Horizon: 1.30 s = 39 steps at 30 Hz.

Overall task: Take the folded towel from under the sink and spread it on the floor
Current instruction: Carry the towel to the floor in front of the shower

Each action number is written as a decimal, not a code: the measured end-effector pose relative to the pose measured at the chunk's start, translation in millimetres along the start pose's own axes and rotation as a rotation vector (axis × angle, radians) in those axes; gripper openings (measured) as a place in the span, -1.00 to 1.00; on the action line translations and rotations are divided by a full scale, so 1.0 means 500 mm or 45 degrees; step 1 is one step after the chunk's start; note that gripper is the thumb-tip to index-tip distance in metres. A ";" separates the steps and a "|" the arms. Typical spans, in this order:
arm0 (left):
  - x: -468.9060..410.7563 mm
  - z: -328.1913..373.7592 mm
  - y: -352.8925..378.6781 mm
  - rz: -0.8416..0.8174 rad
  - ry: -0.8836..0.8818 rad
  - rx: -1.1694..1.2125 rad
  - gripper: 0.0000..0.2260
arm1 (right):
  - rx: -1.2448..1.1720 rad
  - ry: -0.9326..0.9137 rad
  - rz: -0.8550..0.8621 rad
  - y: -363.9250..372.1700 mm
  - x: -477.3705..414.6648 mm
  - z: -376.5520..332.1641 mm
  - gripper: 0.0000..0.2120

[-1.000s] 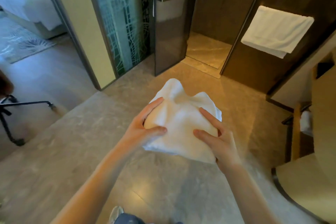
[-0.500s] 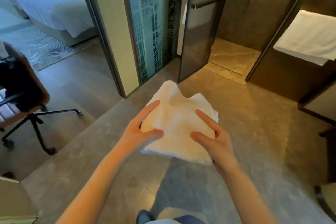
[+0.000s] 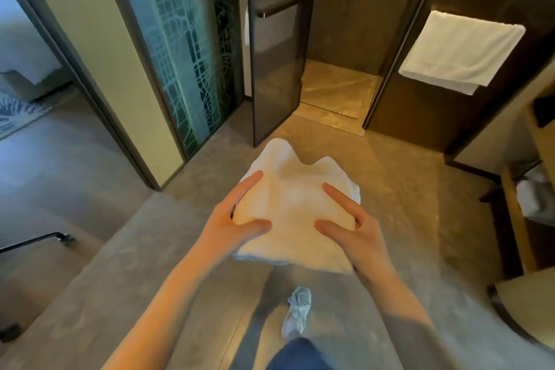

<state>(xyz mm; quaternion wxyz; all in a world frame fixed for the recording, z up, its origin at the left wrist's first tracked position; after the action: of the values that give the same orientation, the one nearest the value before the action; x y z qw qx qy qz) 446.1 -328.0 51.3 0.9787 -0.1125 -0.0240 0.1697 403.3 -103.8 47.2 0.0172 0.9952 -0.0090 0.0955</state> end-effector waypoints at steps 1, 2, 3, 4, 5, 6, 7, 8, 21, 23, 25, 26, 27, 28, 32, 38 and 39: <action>-0.036 0.007 0.016 0.006 -0.006 0.003 -0.30 | -0.003 0.000 0.001 -0.003 -0.041 -0.007 -0.45; -0.073 0.015 0.032 0.011 -0.013 0.005 -0.30 | -0.011 0.001 -0.001 -0.006 -0.083 -0.014 -0.45; -0.112 0.025 0.048 0.014 -0.019 0.005 -0.29 | -0.020 0.004 -0.004 -0.009 -0.126 -0.023 -0.45; -0.152 0.035 0.064 0.015 -0.019 -0.001 -0.29 | -0.025 0.008 -0.008 -0.012 -0.171 -0.031 -0.44; -0.191 0.047 0.081 0.014 -0.015 -0.012 -0.29 | -0.024 0.010 -0.012 -0.016 -0.216 -0.041 -0.44; -0.230 0.059 0.099 0.013 -0.007 -0.019 -0.30 | -0.021 0.008 -0.013 -0.020 -0.260 -0.051 -0.43; -0.269 0.072 0.118 0.012 0.001 -0.021 -0.30 | -0.015 0.001 -0.011 -0.025 -0.305 -0.065 -0.43; -0.307 0.084 0.138 0.013 0.004 -0.020 -0.31 | -0.011 -0.009 -0.008 -0.030 -0.348 -0.080 -0.44; -0.708 0.108 0.333 -0.065 -0.056 0.063 -0.30 | 0.112 -0.040 0.129 -0.083 -0.760 -0.147 -0.44; -0.780 0.095 0.347 -0.080 -0.085 0.078 -0.30 | 0.105 -0.027 0.148 -0.069 -0.823 -0.144 -0.45; -0.860 0.081 0.360 -0.096 -0.115 0.080 -0.31 | 0.115 -0.029 0.191 -0.055 -0.892 -0.144 -0.45; -0.905 0.072 0.366 -0.104 -0.132 0.090 -0.30 | 0.123 -0.034 0.212 -0.047 -0.929 -0.144 -0.45; -0.949 0.065 0.373 -0.117 -0.142 0.099 -0.29 | 0.125 -0.040 0.231 -0.038 -0.966 -0.145 -0.45; -0.995 0.062 0.381 -0.136 -0.144 0.106 -0.29 | 0.121 -0.043 0.252 -0.028 -1.003 -0.148 -0.45; -1.170 0.065 0.410 -0.222 -0.115 0.109 -0.29 | 0.141 -0.060 0.316 0.004 -1.142 -0.173 -0.44; -1.390 0.099 0.477 -0.395 -0.044 0.094 -0.28 | 0.209 -0.072 0.372 0.021 -1.323 -0.227 -0.44; -1.420 0.103 0.494 -0.422 -0.034 0.084 -0.28 | 0.209 -0.075 0.389 0.015 -1.351 -0.233 -0.44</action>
<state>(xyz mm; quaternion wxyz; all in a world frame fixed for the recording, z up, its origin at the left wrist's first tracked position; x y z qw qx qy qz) -307.5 -330.2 38.7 0.9961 -0.0726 -0.0498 0.0080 -282.3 -96.9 33.3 -0.0792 0.9827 -0.1528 0.0681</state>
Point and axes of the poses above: each hand's wrist, its own x-axis away from the middle knuckle, its own y-axis out of the palm, z = x × y, the point moved 9 cm from there along -x, towards the middle knuckle, and after that the axes turned 14 degrees about z, right-handed, at the moved point
